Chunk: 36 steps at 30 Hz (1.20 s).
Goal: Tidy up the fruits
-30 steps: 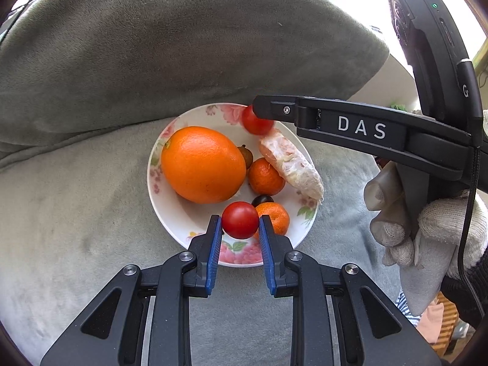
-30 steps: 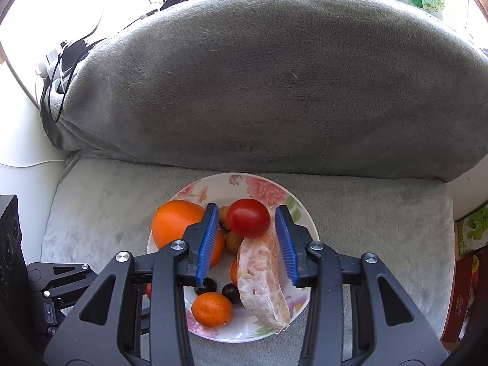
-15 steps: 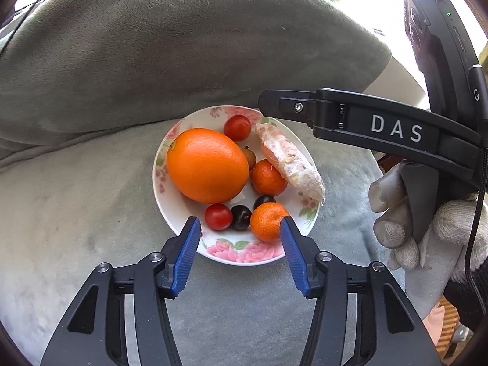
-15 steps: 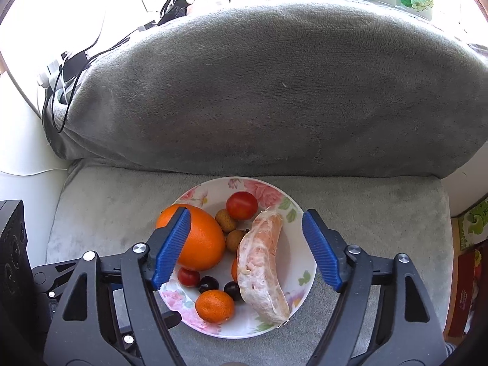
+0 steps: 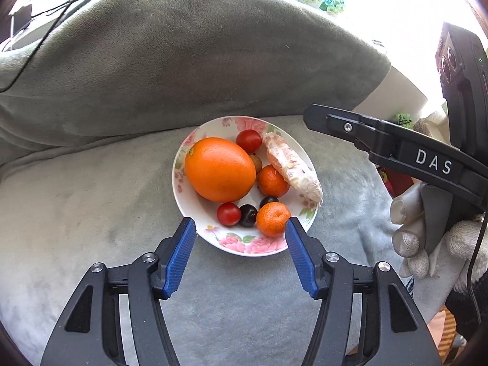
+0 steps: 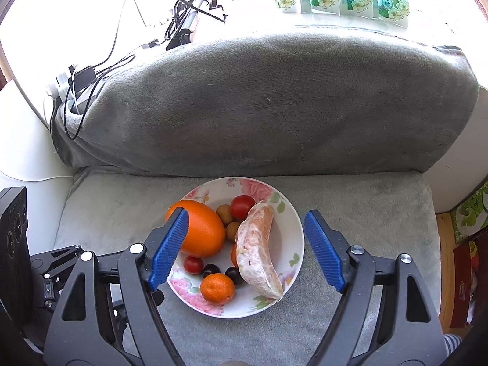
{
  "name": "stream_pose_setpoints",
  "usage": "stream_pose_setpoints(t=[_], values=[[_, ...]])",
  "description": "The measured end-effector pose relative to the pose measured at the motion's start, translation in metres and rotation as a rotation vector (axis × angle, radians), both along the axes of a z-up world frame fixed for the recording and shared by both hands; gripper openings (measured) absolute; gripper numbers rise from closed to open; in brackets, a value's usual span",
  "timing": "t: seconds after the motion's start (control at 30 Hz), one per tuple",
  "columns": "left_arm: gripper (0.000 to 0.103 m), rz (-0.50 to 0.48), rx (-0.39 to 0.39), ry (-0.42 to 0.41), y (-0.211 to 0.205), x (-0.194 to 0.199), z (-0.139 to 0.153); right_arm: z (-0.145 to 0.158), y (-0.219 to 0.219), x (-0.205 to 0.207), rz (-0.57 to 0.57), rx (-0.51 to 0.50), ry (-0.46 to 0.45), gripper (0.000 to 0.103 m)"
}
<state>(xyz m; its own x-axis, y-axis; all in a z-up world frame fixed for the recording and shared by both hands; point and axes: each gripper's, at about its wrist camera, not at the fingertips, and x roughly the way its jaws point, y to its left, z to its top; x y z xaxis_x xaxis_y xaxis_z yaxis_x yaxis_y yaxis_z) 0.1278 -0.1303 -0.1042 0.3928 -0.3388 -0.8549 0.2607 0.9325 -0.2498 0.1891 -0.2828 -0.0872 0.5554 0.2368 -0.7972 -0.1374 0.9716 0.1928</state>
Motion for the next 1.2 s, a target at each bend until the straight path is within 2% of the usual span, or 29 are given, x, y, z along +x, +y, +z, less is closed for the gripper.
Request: stream_pose_setpoints(t=[0.3,0.5,0.57,0.63,0.7,0.73,0.87,1.2], values=[[0.061,0.035,0.037,-0.039,0.018,-0.020,0.024,0.027,-0.011,-0.033,-0.042,0.001,-0.045,0.081],[0.061,0.070,0.068,-0.062,0.022,-0.032,0.038,0.033,-0.004,-0.058,-0.029,-0.058,-0.063,0.082],[0.061,0.075,0.069,-0.075,0.021,-0.035,0.042,0.036,-0.002,-0.066,-0.031,-0.070,-0.070,0.086],[0.061,0.081,0.070,-0.088,0.021,-0.039,0.048,0.038,-0.001,-0.073,-0.037,-0.080,-0.075,0.086],[0.064,0.084,0.070,-0.087,0.020,-0.040,0.051,0.040,-0.003,-0.080,-0.050,-0.078,-0.078,0.086],[0.067,0.091,0.069,-0.090,0.021,-0.041,0.053,0.041,-0.003,-0.083,-0.055,-0.071,-0.076,0.086],[0.068,0.092,0.081,-0.120,0.017,-0.043,0.059,0.043,-0.007,-0.090,-0.070,-0.064,-0.076,0.086],[0.068,0.067,0.077,-0.111,0.011,-0.045,0.065,0.049,-0.014,-0.097,-0.092,-0.051,-0.087,0.086]])
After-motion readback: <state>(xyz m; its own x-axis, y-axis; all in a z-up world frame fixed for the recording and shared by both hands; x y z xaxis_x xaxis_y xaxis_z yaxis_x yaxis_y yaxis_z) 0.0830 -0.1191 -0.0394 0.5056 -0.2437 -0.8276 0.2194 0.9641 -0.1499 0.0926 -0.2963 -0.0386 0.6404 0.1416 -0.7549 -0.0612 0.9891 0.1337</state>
